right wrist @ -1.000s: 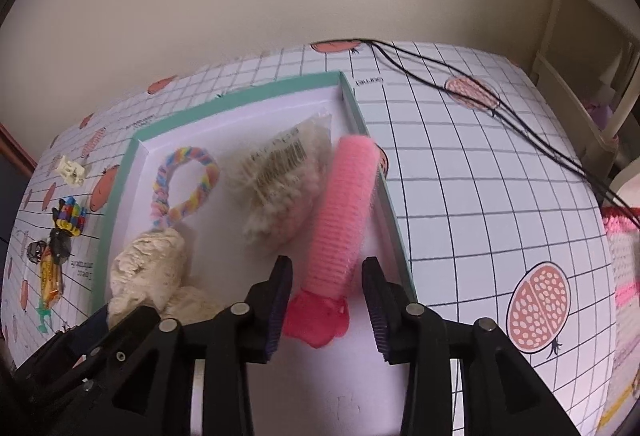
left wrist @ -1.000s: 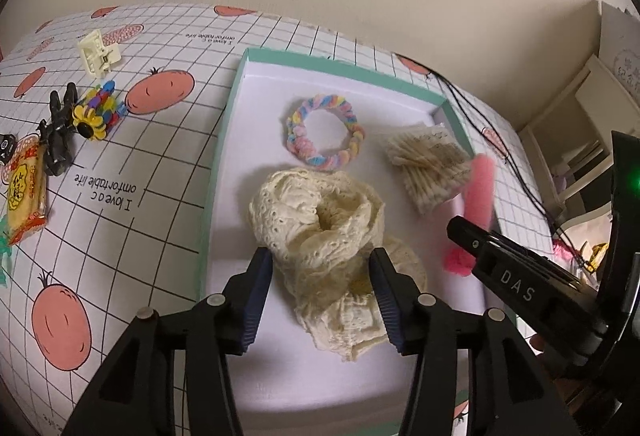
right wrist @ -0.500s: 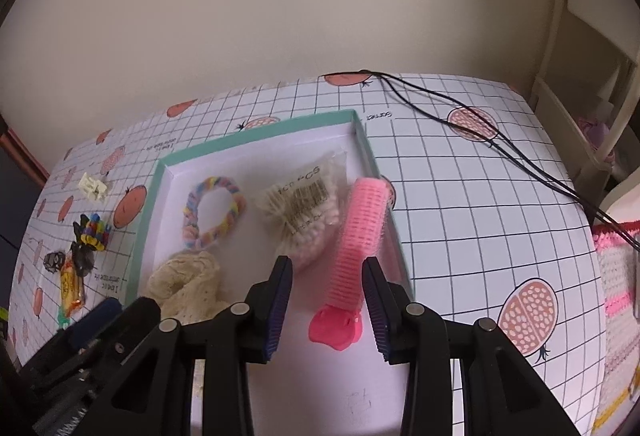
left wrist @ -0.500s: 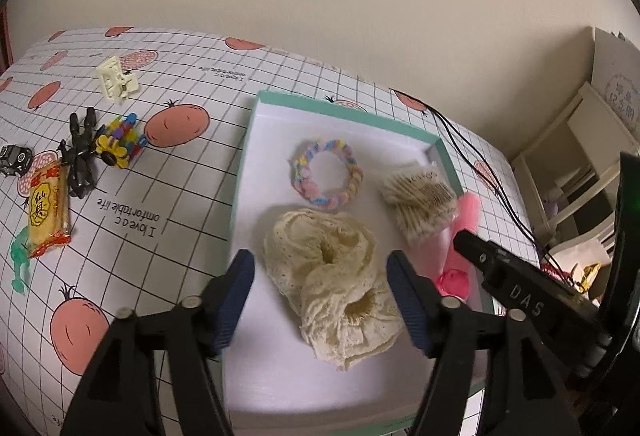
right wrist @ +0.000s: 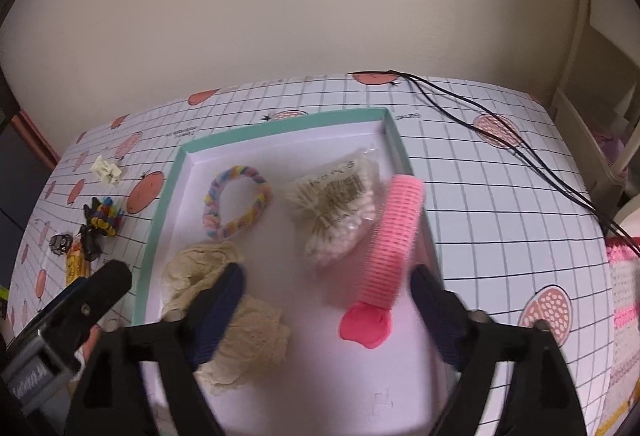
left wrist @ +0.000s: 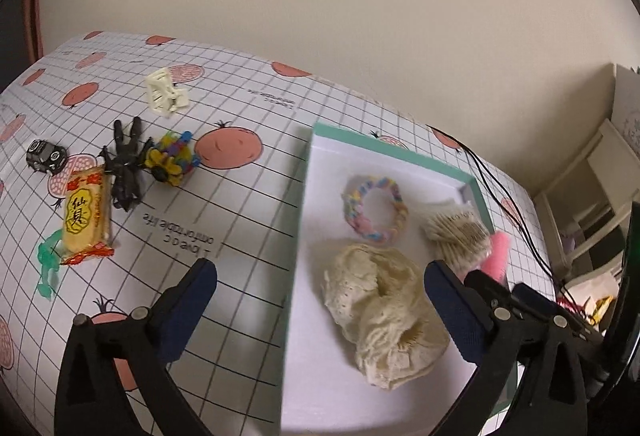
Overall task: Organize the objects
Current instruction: 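Open both tools to release the lace cloth and roller in the tray, then move both tools back toward the remaining items beside the tray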
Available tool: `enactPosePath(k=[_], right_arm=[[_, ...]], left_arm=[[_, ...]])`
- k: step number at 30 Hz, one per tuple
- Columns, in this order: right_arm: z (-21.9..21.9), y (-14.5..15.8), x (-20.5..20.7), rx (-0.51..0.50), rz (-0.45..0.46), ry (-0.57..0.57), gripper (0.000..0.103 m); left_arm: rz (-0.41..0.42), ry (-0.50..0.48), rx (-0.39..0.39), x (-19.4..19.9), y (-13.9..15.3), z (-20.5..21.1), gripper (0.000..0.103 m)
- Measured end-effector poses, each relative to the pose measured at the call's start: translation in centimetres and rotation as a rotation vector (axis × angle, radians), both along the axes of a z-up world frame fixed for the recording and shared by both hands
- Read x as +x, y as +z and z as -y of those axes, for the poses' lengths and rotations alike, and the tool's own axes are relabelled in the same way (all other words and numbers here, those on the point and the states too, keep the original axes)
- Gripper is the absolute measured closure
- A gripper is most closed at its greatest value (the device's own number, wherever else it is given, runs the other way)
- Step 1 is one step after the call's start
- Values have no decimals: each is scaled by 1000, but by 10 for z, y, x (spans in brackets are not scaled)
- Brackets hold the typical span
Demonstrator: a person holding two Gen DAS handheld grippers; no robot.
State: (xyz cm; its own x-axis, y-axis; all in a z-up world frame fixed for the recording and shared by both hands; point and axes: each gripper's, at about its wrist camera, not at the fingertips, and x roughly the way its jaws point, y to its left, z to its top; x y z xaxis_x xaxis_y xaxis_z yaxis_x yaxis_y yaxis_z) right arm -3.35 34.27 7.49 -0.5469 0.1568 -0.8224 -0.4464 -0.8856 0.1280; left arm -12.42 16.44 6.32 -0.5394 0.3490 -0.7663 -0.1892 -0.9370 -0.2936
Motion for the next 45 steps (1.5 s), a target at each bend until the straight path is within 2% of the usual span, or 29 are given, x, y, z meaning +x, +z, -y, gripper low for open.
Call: enactPosePath(k=[5,12,22,32,40,45], right_arm=[[3,1,-1,19,-5,4,0],[2,1,-1,15,-11,-2,0],[1,1,-2,17,-3,-8,0],[2,8,-4,29,-13,-24,0],[20,28,-13,48,-57,6,0],[38,32,-28,29,-76,29,0]], left_arm=[[0,29,-1,-3,-1,9,0],[-14,68,-3,-3,-1,17,0],[-8,71,-16,-6,-3,18,0],[-54,122,-29,-10,7,36,0],[-71,170,-4,-19,23,71,0],[-55,237,-1,-25,23,107,0]])
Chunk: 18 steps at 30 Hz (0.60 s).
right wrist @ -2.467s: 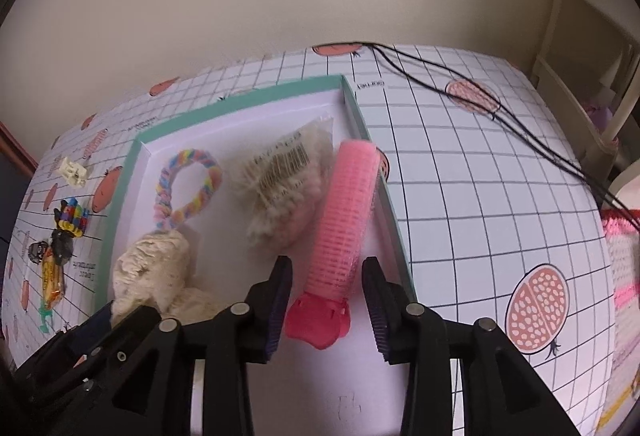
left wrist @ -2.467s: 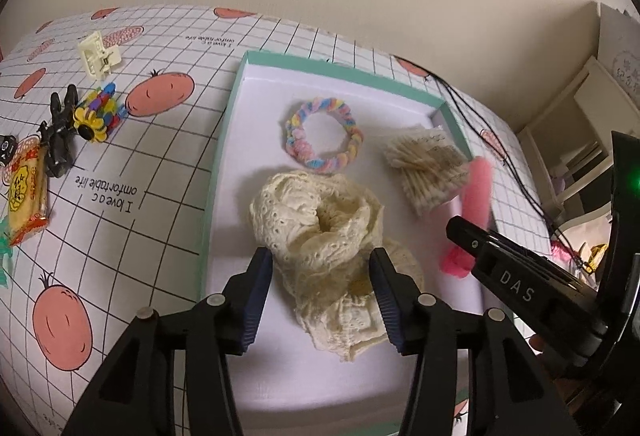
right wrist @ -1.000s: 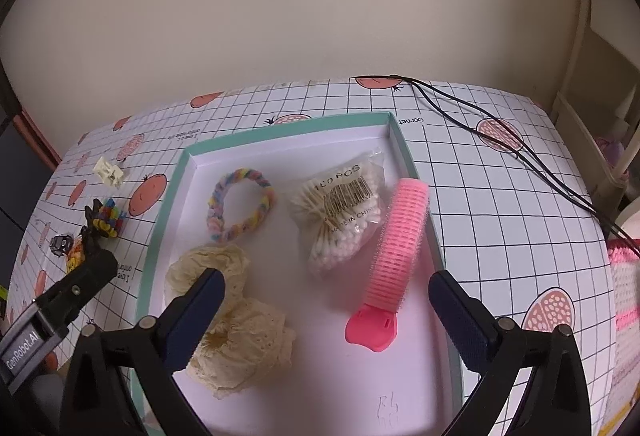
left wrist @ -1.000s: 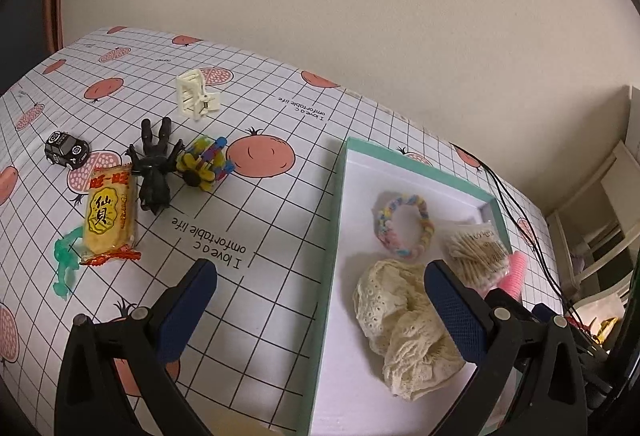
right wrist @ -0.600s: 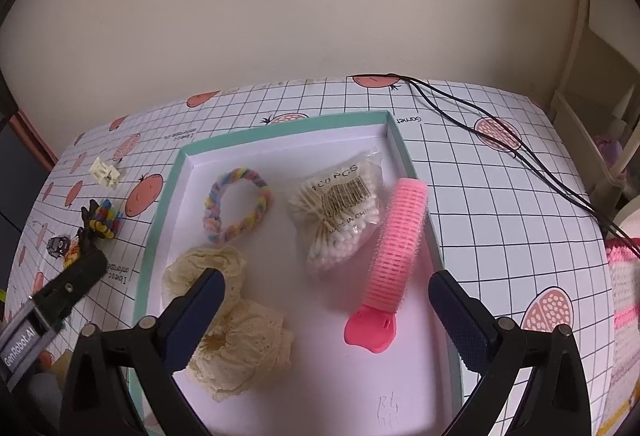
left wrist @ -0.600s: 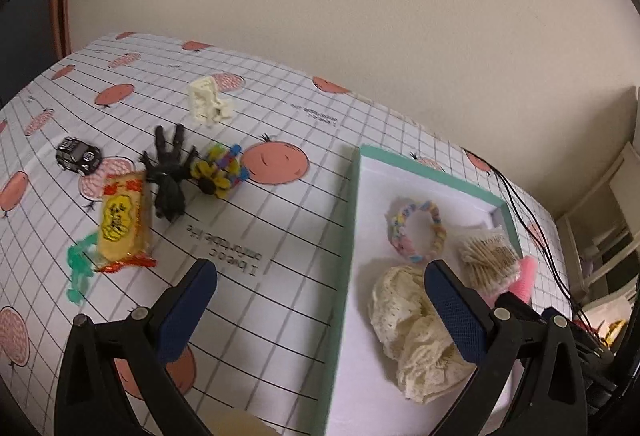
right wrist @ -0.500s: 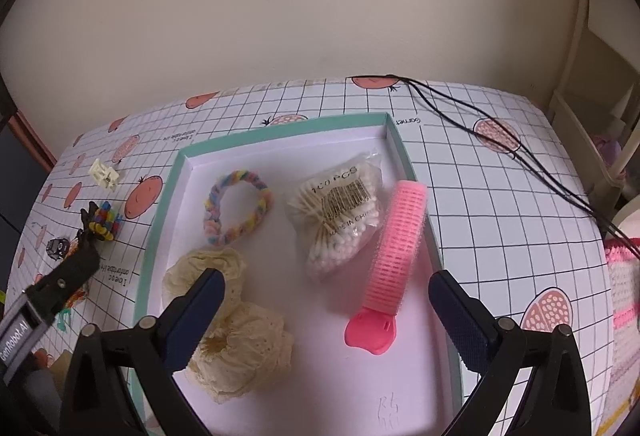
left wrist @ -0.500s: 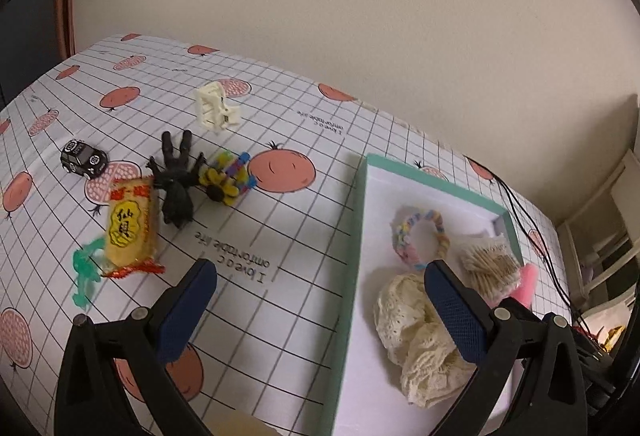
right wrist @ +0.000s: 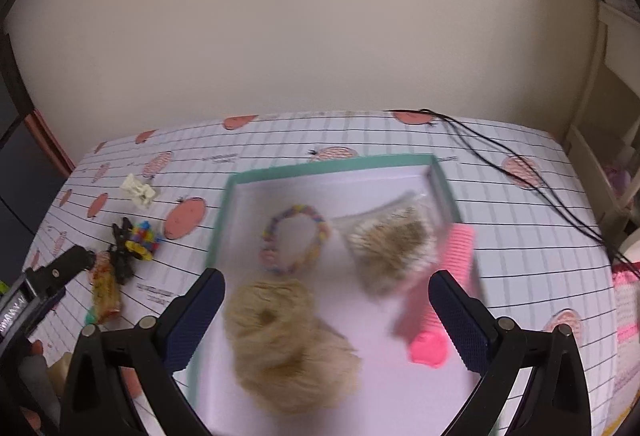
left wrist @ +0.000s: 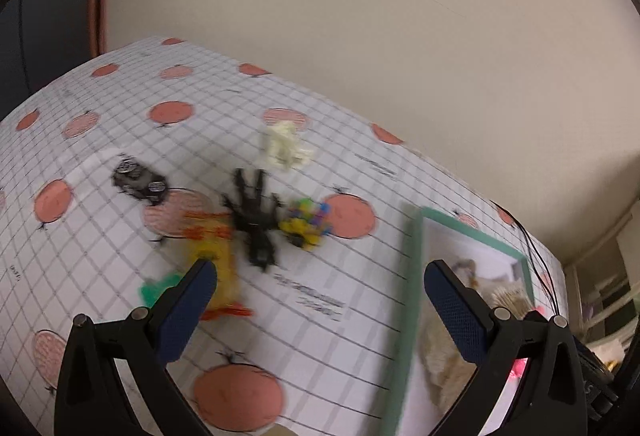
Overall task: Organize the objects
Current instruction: 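Move both tools back toward the remaining items beside the tray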
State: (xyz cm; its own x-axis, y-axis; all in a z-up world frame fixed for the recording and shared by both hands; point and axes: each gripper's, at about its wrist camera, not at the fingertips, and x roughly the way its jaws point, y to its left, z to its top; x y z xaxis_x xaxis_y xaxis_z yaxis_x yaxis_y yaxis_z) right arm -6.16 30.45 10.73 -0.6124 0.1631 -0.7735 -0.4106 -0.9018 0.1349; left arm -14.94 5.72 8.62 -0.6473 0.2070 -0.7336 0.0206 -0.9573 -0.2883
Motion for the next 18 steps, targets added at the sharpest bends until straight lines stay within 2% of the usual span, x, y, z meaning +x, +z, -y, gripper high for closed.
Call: enactPosePath(k=[12,18], right_arm=[[78,0,-45,-27,0,132,0],[107,-11,-63,-50,12,170,0]], left_arm=[[56,146,-18,-8,-16,86,0],[137,201,19,-12,-37,120,0]])
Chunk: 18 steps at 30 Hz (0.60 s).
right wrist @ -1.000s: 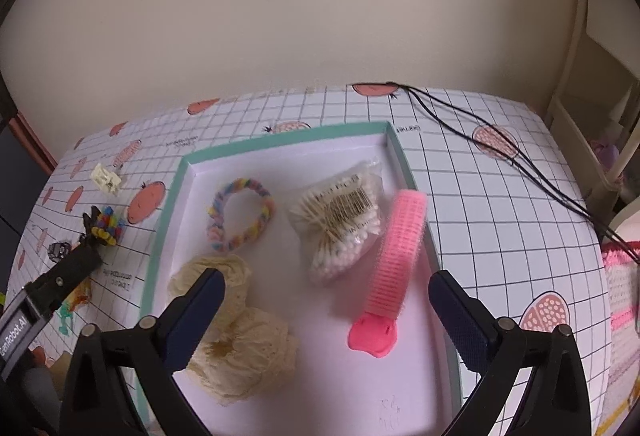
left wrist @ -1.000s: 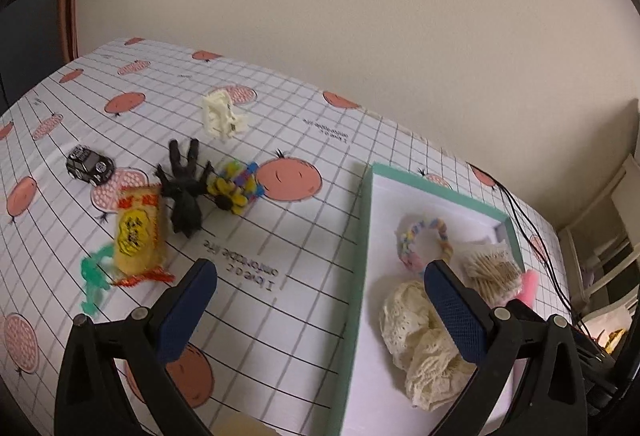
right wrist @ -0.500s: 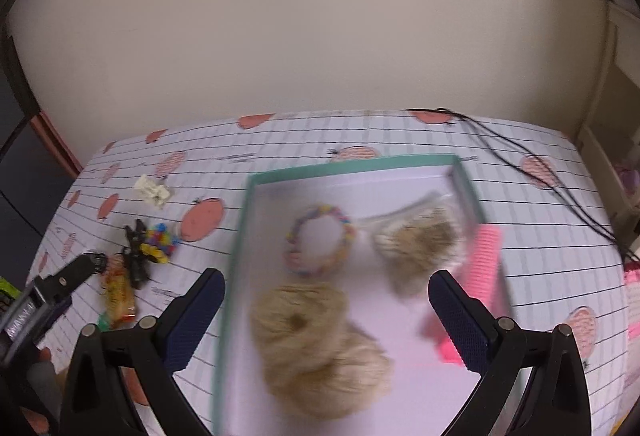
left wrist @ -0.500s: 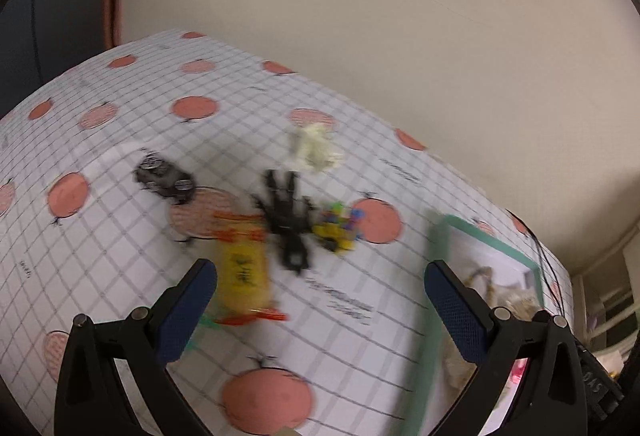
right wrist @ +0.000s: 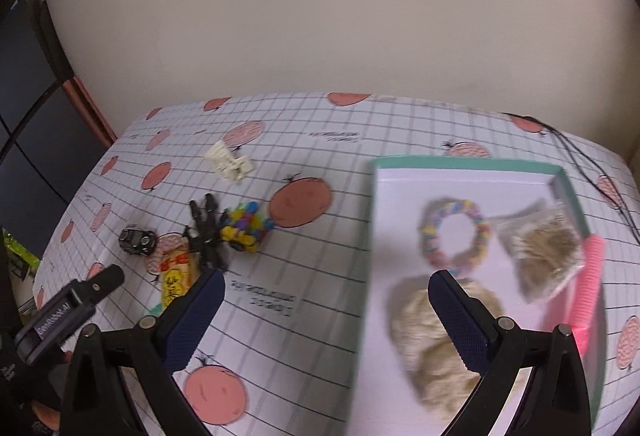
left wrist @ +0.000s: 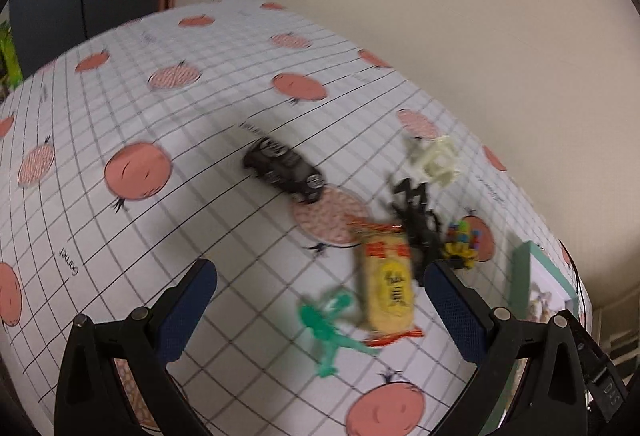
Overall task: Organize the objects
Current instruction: 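Move both tools back toward the remaining items beside the tray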
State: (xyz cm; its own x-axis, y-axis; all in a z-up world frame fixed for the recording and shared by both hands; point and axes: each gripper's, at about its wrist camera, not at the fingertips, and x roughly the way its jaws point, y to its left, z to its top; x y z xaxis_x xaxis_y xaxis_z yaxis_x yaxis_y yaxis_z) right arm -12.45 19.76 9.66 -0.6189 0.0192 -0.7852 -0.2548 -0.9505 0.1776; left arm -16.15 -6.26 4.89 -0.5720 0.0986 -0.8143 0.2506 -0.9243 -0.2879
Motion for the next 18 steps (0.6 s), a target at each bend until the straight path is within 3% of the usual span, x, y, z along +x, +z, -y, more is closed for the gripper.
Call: enactPosePath(k=[10,18], right_arm=[[31,-21,-23,-24,30,40,0],[35,-28,-27,-16,51,47,0]], left_arm=[[129,-20,-18,-8,-26,10,0],[190,-77,-103,-11,-37,-4,0]])
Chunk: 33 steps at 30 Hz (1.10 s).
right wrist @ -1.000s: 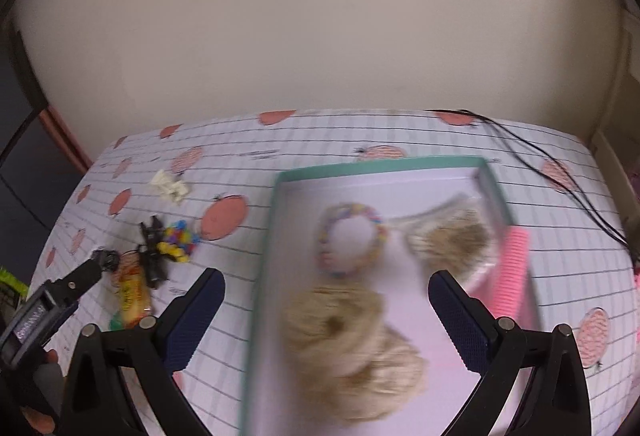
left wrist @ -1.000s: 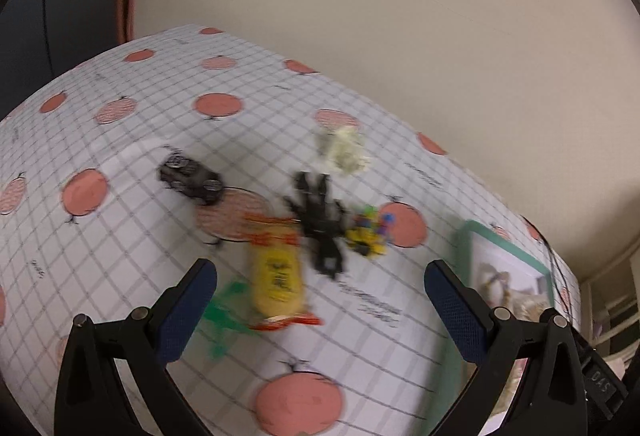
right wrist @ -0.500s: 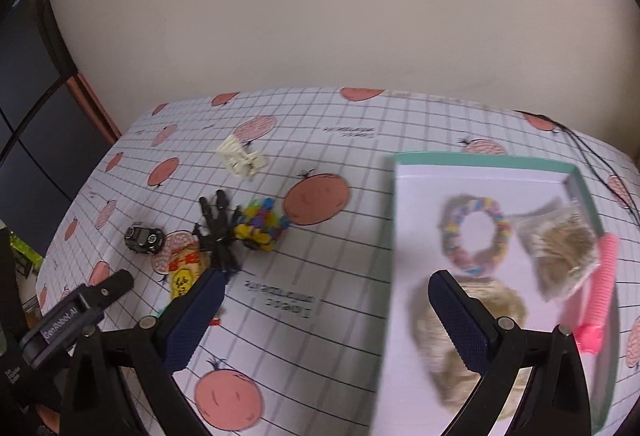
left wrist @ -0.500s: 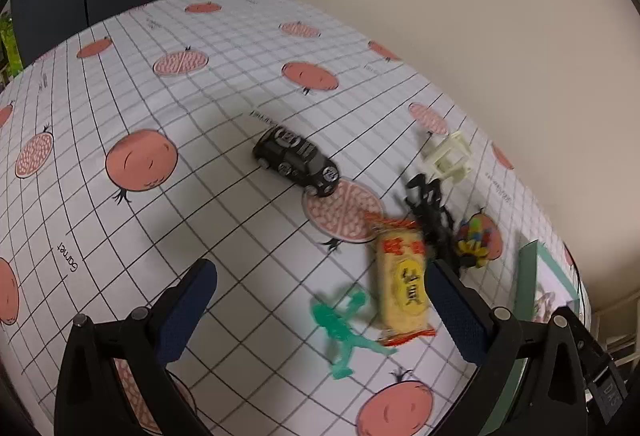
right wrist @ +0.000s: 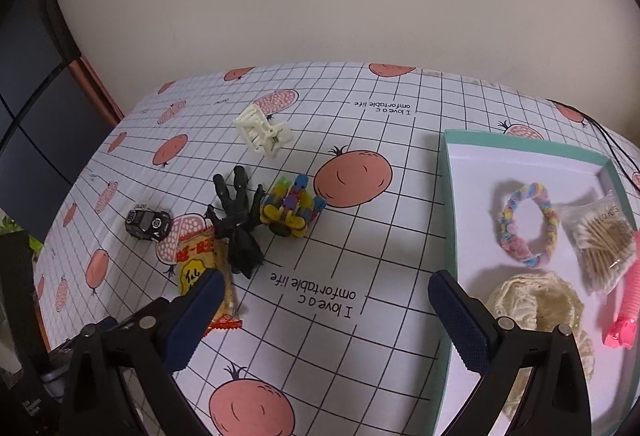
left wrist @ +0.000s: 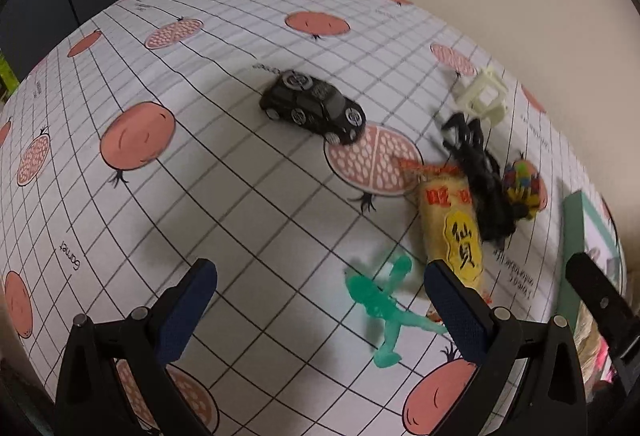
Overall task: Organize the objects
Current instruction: 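Move both tools back toward the remaining items beside the tray, then grasp the green plastic figure with left tool while right tool grasps yellow snack packet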
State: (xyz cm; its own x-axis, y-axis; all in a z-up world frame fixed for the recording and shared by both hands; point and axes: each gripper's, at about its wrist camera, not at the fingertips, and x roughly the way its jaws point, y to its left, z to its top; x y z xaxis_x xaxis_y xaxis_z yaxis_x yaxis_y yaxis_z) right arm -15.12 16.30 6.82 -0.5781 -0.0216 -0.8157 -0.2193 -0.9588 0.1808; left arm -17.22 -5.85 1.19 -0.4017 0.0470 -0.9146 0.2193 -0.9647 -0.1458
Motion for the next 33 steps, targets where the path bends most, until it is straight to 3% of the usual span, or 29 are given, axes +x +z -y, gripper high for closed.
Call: enactPosePath(k=[9,14,17,27,33], right_arm=[[-2,-4,0,2,17,3,0],[-4,-4,-1,-1,16,4,0],[-1,-6,-2,4,22,12,0],[15,-16,-8,9,42,53,0],[29,-22,-12,18,53,93,1]], left_arm=[[36,-79,-113,1,-8,-24,1],[39,-120,-143,2,-6,-33,17],[29,-129,-145,3,-2,-34,29],[8,-89,-89,7,1,-22,54],[7,-70,-47,3,0,-13,56]])
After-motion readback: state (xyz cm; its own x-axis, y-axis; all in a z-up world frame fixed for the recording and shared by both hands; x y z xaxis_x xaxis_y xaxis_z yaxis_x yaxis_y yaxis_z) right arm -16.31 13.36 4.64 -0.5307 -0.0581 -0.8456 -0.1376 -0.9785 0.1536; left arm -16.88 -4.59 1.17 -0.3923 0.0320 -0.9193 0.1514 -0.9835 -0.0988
